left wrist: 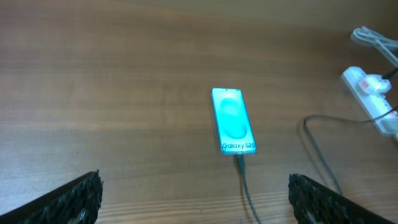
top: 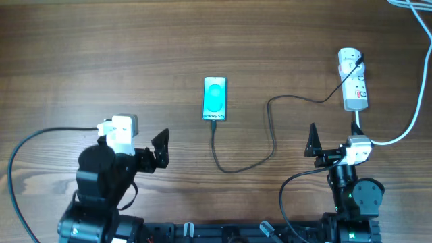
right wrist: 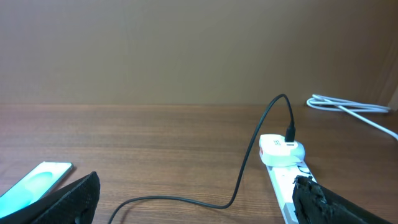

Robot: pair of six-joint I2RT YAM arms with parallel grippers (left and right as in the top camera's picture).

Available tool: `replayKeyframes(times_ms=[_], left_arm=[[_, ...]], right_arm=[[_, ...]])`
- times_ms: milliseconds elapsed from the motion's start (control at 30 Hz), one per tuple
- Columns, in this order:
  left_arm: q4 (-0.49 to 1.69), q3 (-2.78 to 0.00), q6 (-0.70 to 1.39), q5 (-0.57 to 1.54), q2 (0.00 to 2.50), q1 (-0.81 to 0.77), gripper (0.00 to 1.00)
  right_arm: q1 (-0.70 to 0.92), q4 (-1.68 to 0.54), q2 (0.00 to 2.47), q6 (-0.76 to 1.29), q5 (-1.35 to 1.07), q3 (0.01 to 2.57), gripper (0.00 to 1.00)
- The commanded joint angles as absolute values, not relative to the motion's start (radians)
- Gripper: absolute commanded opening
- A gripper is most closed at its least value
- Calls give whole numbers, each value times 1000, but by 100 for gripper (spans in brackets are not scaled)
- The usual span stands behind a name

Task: Plug charger to phone and switch on socket

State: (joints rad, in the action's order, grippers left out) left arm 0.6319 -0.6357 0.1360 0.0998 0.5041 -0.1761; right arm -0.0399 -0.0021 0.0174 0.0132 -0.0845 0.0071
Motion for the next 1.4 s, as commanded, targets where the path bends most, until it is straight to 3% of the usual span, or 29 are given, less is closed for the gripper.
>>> replayKeyframes(times_ms=[0, 267, 433, 933, 1167, 1367], left_arm=[[514, -511, 104, 108, 412, -170, 100], [199, -243, 112, 109, 234, -170, 100], [126, -157, 112, 108, 146, -130, 100], [-12, -6, 120, 95, 3, -99, 100], [77, -6, 118, 29, 3, -98, 100], [77, -6, -34, 24, 3, -98, 100]], right_arm=[[-35, 1, 7, 1, -71, 6, 100], [-35, 1, 7, 1, -71, 6, 100], [-35, 1, 7, 1, -71, 6, 100], [-35, 1, 7, 1, -71, 6, 100], [-35, 1, 7, 1, -71, 6, 100], [-35, 1, 7, 1, -71, 6, 100]])
